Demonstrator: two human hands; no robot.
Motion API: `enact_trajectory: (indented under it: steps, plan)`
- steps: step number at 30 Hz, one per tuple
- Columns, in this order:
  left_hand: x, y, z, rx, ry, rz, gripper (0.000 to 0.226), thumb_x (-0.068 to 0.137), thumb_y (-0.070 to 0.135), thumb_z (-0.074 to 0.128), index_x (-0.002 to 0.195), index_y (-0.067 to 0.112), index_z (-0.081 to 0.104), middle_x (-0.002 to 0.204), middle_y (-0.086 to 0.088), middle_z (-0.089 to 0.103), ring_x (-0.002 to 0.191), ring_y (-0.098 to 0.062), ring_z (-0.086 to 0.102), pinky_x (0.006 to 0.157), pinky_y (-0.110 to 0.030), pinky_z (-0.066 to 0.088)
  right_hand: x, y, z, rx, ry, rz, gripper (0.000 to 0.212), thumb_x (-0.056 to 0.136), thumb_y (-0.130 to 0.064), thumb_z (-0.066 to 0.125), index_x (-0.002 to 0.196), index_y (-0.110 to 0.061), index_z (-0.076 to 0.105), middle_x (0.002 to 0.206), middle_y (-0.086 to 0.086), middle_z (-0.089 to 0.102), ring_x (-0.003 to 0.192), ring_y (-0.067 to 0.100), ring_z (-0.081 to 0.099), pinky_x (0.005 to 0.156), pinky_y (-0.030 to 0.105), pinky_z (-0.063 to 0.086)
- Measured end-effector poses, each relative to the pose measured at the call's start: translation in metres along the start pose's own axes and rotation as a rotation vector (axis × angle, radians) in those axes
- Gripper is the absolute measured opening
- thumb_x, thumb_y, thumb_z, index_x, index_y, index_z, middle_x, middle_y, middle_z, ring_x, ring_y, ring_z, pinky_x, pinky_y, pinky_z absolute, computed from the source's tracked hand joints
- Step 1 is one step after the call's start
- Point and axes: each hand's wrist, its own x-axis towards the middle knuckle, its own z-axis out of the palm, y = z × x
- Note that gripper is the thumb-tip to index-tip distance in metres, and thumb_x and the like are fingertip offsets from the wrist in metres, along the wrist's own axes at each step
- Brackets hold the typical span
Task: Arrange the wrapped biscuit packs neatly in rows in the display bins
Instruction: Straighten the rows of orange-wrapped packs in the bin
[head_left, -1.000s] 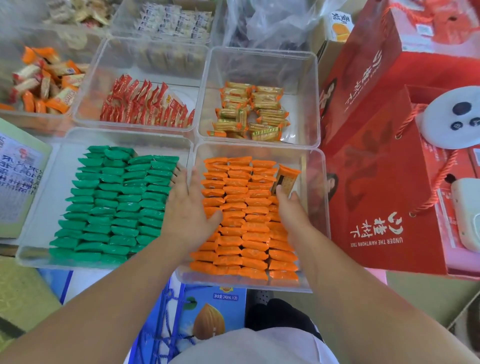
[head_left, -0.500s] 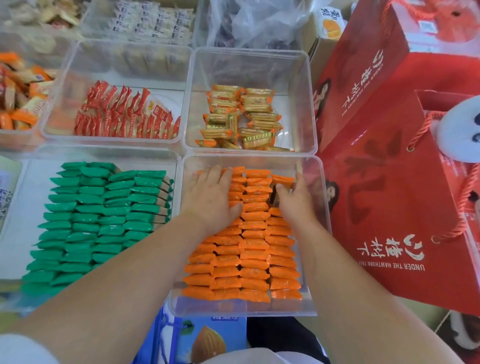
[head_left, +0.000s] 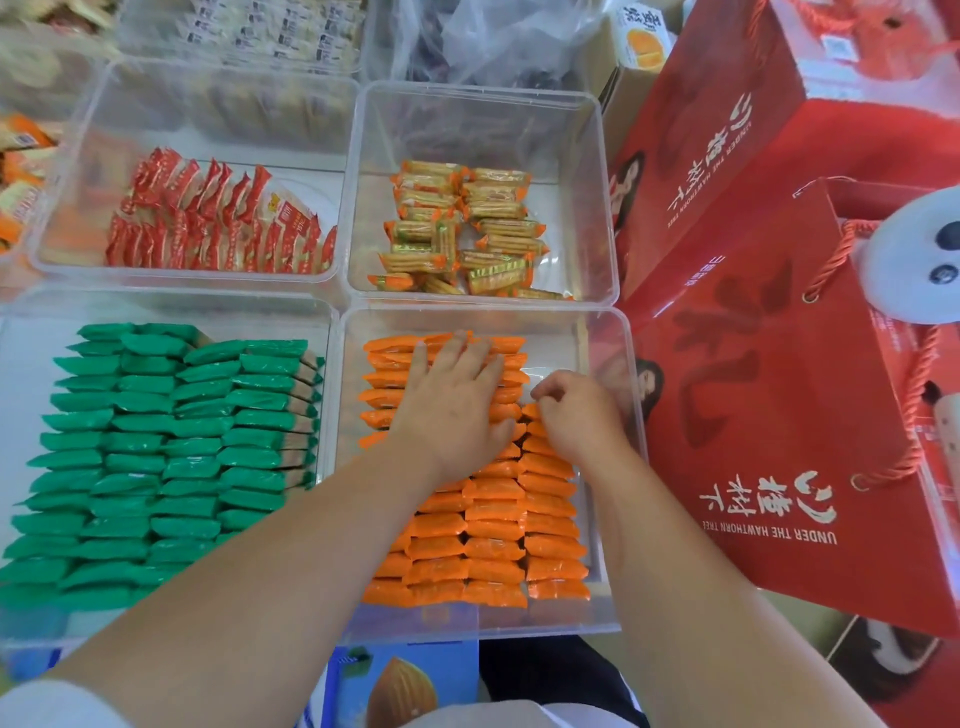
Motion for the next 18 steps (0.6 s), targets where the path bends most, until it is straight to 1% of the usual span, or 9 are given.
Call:
enact_trajectory:
  steps: [2, 4, 6, 8, 10, 12, 13, 15, 18]
  plan:
    - [-0.002, 0.003, 0.005, -0.011, -0.018, -0.008, 0.082, 0.092, 0.062, 0.047, 0.158, 0.020, 0.021, 0.166, 0.000, 0.017, 0.153, -0.025, 0.004, 0.120, -0.059, 0.001, -0.002, -0.001, 0.001, 0.015, -0.004, 0.006, 0.029, 0.095, -0.013, 0.049, 0.117, -0.028, 0.061, 0.099, -0.002, 0.071, 0.091, 0.021, 0.065, 0.080, 0.036, 0.055]
    - [-0.006, 0.004, 0.009, -0.030, -0.018, -0.021, 0.082, 0.092, 0.062, 0.046, 0.158, 0.021, 0.019, 0.166, 0.001, 0.014, 0.154, -0.024, 0.001, 0.120, -0.059, -0.001, 0.002, -0.007, 0.002, 0.071, -0.012, 0.023, 0.038, 0.097, -0.018, 0.045, 0.131, -0.033, 0.053, 0.097, 0.001, 0.071, 0.089, 0.022, 0.067, 0.079, 0.040, 0.056]
    - [-0.011, 0.005, 0.012, -0.024, -0.015, -0.009, 0.079, 0.094, 0.060, 0.045, 0.158, 0.023, 0.018, 0.167, -0.001, 0.009, 0.154, -0.024, -0.002, 0.120, -0.059, -0.001, 0.008, -0.017, 0.002, 0.112, -0.023, -0.005, 0.036, 0.101, -0.028, 0.044, 0.134, -0.036, 0.053, 0.096, 0.000, 0.071, 0.089, 0.020, 0.067, 0.080, 0.038, 0.055]
    - [-0.016, 0.007, 0.015, -0.015, 0.004, 0.024, 0.073, 0.097, 0.055, 0.044, 0.158, 0.027, 0.017, 0.168, -0.002, 0.007, 0.154, -0.025, -0.003, 0.120, -0.060, -0.002, 0.016, -0.027, 0.001, 0.112, -0.028, -0.052, 0.028, 0.101, -0.041, 0.047, 0.125, -0.034, 0.061, 0.091, -0.007, 0.068, 0.090, 0.018, 0.066, 0.079, 0.033, 0.051]
    - [-0.019, 0.010, 0.016, -0.017, 0.037, 0.083, 0.069, 0.097, 0.049, 0.046, 0.157, 0.029, 0.019, 0.167, -0.001, 0.012, 0.154, -0.025, 0.000, 0.120, -0.062, -0.001, 0.025, -0.034, -0.001, 0.110, -0.028, -0.044, 0.026, 0.098, -0.050, 0.052, 0.109, -0.031, 0.065, 0.087, -0.010, 0.065, 0.090, 0.017, 0.065, 0.075, 0.031, 0.048]
    - [-0.020, 0.015, 0.017, -0.008, 0.036, 0.149, 0.065, 0.097, 0.050, 0.043, 0.155, 0.027, 0.025, 0.164, 0.002, 0.019, 0.154, -0.025, 0.002, 0.119, -0.062, -0.002, 0.034, -0.038, -0.001, 0.154, -0.010, -0.009, 0.027, 0.096, -0.050, 0.057, 0.094, -0.026, 0.066, 0.087, -0.007, 0.066, 0.090, 0.018, 0.065, 0.079, 0.034, 0.052]
    - [-0.020, 0.017, 0.018, -0.005, 0.015, 0.169, 0.065, 0.097, 0.053, 0.039, 0.155, 0.028, 0.026, 0.163, 0.003, 0.019, 0.154, -0.024, 0.001, 0.119, -0.063, -0.003, 0.038, -0.039, 0.000, 0.196, 0.001, 0.019, 0.028, 0.094, -0.049, 0.061, 0.084, -0.024, 0.066, 0.083, -0.005, 0.067, 0.087, 0.019, 0.066, 0.082, 0.038, 0.054]
    - [-0.020, 0.021, 0.021, -0.011, -0.053, 0.164, 0.067, 0.095, 0.062, 0.030, 0.155, 0.033, 0.024, 0.165, 0.004, 0.013, 0.154, -0.024, -0.004, 0.118, -0.065, -0.008, 0.043, -0.042, 0.003, 0.229, 0.016, 0.090, 0.032, 0.087, -0.049, 0.071, 0.071, -0.024, 0.060, 0.072, -0.006, 0.065, 0.077, 0.016, 0.065, 0.080, 0.038, 0.056]
    - [-0.020, 0.023, 0.026, -0.010, -0.101, 0.127, 0.070, 0.094, 0.069, 0.026, 0.156, 0.039, 0.019, 0.167, 0.004, 0.004, 0.154, -0.024, -0.010, 0.116, -0.067, -0.011, 0.047, -0.045, 0.007, 0.145, 0.032, 0.125, 0.035, 0.081, -0.050, 0.077, 0.065, -0.029, 0.054, 0.068, -0.012, 0.061, 0.073, 0.013, 0.063, 0.077, 0.033, 0.054]
